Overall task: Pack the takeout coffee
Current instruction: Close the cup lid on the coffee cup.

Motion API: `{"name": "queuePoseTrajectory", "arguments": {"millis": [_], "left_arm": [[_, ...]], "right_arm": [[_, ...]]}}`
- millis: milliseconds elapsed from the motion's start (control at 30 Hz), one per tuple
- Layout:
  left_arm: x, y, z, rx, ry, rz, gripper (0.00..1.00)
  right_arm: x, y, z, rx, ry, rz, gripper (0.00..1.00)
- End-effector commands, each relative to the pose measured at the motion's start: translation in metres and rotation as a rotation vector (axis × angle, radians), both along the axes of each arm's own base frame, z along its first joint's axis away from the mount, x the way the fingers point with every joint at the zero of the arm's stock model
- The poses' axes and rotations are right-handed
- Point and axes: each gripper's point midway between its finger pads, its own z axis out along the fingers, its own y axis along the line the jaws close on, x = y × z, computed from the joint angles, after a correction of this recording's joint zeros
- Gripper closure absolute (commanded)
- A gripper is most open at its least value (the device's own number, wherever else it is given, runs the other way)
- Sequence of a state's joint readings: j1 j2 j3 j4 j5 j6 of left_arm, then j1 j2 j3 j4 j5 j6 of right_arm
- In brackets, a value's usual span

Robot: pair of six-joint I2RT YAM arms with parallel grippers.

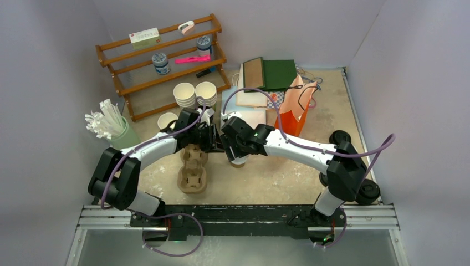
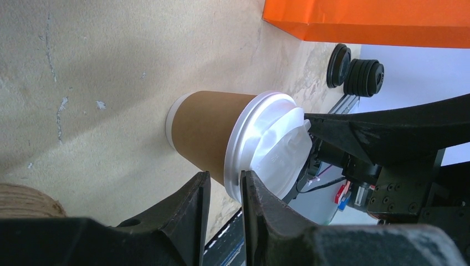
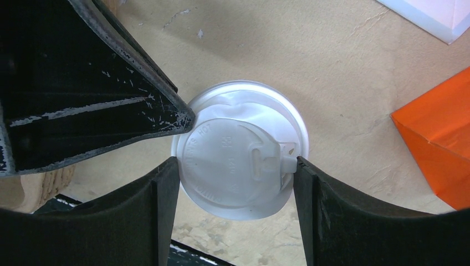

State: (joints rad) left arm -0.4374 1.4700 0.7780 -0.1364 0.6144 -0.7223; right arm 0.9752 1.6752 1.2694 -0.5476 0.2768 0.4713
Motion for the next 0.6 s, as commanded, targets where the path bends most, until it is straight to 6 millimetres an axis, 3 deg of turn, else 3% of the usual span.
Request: {"name": "queuePoseTrajectory", "arguments": {"millis": [0,233,433,567], "left_arm": [[-0.021,0.03,-0.062,0.234,0.103,0.008,0.72],[-0.021,0.028,-0.061,0.224,0.096,-0.005,0.72],[-0.005,0.021,-0.039,0.192,0.017,-0.009,0.7],[0.003,0.017,-0.032,0.187,-0.009,-0.017,0.7]], "right_arm": [[-0.017,-0.064,-0.08,-0.319,0.125,-0.049,0.42],[-0.021,-0.065,-0.082,-0.327,0.151,-0.073,0.41],[-0.009,-0.048,-0.05,-0.254,0.114,-0.16,0.35],[0.006,-0.042,-0.026,-0.216,0.048,-0.262,0.26]]}}
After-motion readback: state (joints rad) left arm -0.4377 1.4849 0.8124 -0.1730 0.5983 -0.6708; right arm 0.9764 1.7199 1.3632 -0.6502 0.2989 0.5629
